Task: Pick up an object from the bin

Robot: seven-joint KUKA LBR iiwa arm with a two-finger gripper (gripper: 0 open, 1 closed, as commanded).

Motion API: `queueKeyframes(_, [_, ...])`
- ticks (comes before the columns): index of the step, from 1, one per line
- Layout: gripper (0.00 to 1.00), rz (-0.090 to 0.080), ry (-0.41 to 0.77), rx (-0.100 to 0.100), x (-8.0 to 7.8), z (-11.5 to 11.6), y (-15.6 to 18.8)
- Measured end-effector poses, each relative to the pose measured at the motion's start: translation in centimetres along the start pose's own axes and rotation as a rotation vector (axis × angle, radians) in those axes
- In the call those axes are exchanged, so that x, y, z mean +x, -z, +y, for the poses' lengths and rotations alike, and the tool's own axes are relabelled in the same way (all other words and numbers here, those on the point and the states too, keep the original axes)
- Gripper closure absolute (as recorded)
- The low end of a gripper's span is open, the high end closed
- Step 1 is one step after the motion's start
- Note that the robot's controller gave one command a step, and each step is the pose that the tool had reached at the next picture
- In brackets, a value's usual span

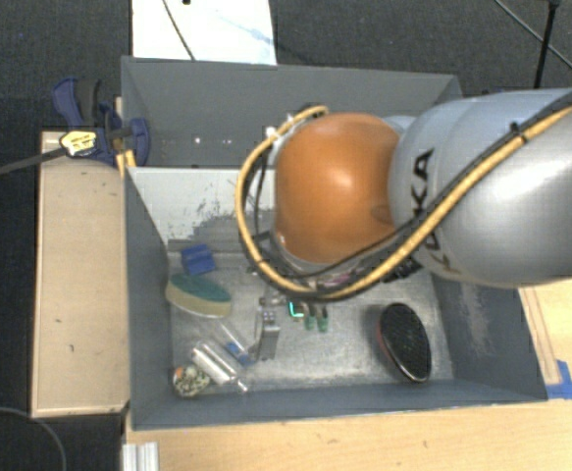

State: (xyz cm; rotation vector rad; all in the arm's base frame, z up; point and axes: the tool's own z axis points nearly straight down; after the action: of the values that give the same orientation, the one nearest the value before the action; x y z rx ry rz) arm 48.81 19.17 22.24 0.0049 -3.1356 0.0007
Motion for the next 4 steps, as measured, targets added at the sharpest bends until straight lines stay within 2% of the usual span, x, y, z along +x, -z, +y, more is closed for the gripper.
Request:
queueKeyframes(1, [0.0,-0.011,0.094,-0.004,-0.4,3.9,-15.1])
queueKeyframes(2, [1.0,-0.018,0.085,-0.011,-0.6,4.1,-14.5])
queueKeyframes(3, [1.0,-0.017,0.058,-0.005,-3.0,3.8,-1.0])
queueKeyframes(4, [1.0,-0.004,-0.301,0.0,-2.4,1.5,-6.2])
